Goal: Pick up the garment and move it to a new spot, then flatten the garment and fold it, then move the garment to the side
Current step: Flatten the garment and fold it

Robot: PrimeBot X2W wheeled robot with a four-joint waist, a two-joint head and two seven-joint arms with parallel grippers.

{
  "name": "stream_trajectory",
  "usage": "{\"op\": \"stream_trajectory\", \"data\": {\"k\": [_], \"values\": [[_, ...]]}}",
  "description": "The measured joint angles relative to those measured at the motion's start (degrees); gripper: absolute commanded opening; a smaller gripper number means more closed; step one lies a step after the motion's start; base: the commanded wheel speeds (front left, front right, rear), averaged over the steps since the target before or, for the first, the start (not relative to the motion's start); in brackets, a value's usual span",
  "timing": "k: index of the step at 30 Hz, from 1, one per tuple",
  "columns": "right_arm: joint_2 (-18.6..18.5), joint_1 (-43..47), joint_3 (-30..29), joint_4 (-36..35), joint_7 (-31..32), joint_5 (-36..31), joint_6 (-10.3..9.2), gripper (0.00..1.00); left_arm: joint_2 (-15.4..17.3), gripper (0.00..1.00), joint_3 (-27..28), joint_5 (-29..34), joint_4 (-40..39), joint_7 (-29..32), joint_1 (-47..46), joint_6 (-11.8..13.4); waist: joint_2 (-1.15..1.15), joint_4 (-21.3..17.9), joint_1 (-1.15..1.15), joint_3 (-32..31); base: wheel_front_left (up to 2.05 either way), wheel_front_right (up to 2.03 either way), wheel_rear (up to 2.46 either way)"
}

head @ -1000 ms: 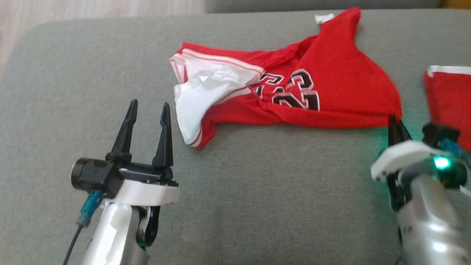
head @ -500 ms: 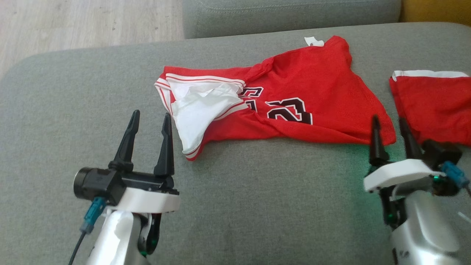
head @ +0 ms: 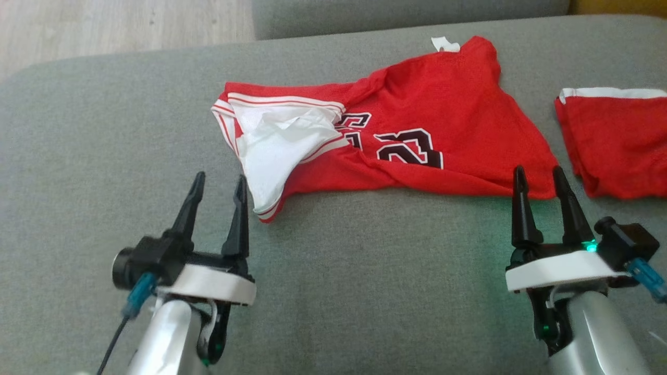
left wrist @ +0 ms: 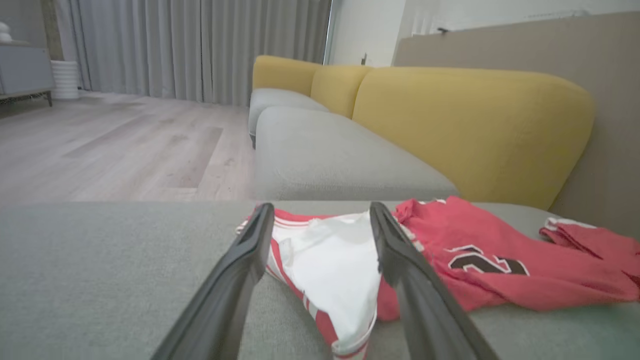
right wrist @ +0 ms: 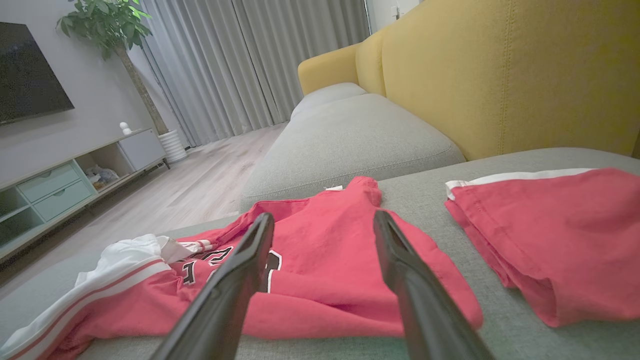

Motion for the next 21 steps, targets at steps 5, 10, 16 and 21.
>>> {"op": "stream_trajectory", "data": {"k": [5,10,16,21], "values": [[0.0,0.0,0.3,-1.1,0.0,0.0,0.00,1.00,0.6,1.00,-1.2,0.0,5.0,4.8,-5.4,-0.6,0.00,-0.7,0.00,2.1,0.00,0.00,0.00],[0.0,-0.4,1.6,-1.8,0.0,0.1,0.00,1.00,1.0,1.00,-0.4,-1.3,10.9,8.1,-11.0,-0.5,0.00,-1.8,0.00,4.3,0.00,0.00,0.00],[0.0,-1.2,2.1,-2.2,0.0,0.1,-0.01,1.00,2.1,1.00,-0.1,-1.4,16.8,10.2,-15.7,0.2,0.00,-3.0,0.01,6.3,0.00,0.00,0.00],[0.0,-1.6,2.6,-2.2,0.0,0.1,-0.01,1.00,3.3,1.00,-0.2,-1.0,22.1,10.3,-19.5,-0.1,0.00,-4.1,0.00,7.8,0.00,0.00,0.00]]}}
